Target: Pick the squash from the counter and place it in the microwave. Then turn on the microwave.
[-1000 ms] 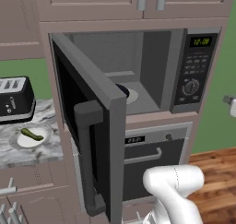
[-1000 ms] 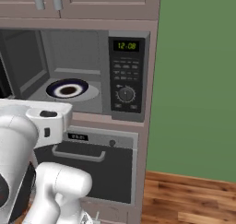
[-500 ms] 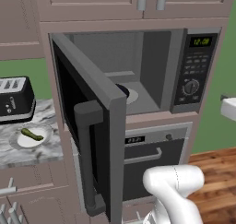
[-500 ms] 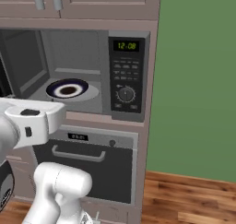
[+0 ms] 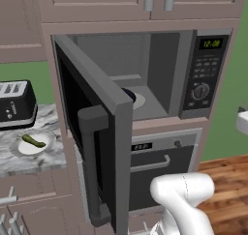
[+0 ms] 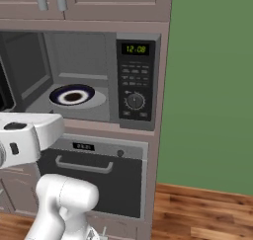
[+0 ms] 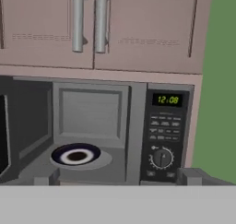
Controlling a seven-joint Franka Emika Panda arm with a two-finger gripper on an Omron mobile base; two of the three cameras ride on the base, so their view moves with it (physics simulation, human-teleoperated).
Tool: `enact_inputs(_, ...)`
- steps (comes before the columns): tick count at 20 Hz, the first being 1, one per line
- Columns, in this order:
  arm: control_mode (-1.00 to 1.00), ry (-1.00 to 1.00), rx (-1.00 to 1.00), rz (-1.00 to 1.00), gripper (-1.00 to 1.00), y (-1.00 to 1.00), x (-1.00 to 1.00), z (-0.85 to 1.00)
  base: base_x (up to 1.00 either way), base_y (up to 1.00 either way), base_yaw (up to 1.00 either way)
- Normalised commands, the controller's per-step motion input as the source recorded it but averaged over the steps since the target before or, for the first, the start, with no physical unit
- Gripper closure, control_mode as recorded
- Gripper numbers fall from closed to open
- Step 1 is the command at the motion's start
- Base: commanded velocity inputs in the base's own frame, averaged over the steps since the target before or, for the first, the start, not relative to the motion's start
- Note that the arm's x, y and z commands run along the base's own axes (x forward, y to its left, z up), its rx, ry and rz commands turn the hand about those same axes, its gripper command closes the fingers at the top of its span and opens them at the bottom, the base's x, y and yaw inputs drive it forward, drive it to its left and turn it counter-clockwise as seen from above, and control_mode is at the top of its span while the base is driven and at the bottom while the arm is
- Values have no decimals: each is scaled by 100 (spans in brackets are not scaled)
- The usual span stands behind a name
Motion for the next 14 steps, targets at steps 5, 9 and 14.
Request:
enact_inputs(5, -100, 0, 0, -13, -100, 0, -10, 0, 0, 0, 0)
enact_inputs(9, 100, 0, 0, -2, -100, 0, 0, -6, 0, 0, 0)
enact_inputs(14, 100, 0, 0, 0, -100, 0, 0, 0, -41, 0, 0)
